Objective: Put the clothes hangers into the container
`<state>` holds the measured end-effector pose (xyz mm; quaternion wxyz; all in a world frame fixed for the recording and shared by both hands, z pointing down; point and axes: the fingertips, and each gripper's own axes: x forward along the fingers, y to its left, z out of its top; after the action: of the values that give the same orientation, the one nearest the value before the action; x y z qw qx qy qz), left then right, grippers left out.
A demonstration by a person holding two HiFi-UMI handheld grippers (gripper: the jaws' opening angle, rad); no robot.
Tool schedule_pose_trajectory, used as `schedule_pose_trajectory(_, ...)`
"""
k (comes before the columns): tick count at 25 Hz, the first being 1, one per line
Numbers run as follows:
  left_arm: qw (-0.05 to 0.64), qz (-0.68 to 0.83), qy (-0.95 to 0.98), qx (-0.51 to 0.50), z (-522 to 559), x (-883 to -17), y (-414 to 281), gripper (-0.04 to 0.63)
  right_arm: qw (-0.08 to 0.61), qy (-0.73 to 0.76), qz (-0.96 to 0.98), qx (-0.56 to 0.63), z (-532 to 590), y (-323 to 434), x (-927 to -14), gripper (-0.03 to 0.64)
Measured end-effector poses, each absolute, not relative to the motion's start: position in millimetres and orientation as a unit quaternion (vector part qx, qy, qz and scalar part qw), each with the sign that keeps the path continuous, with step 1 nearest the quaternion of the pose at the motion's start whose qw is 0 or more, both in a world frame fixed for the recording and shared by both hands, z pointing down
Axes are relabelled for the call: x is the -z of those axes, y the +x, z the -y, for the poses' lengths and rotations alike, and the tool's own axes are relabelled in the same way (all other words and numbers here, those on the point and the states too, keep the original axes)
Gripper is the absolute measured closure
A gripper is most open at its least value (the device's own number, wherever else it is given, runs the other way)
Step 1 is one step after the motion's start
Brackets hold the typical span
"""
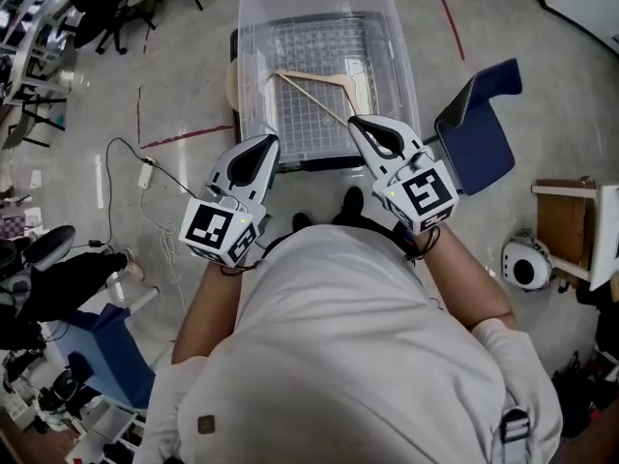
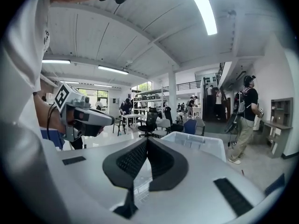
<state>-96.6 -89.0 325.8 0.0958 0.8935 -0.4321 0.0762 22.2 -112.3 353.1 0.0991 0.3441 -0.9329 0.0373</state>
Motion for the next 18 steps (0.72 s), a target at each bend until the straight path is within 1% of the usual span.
schedule_pose_trajectory(12,0.108,0.387,0.914,-0.057,20,-320,-137,0.578,0.113,0.393,0.911,-0.056,31,-17,-361,0.597)
schedule_pose_trajectory(18,0.105,0.382,0.917,-0.046,-1,-315,-135,0.578,0.113,0.398,0.909,-0.045,-2,-8,-349,0.597)
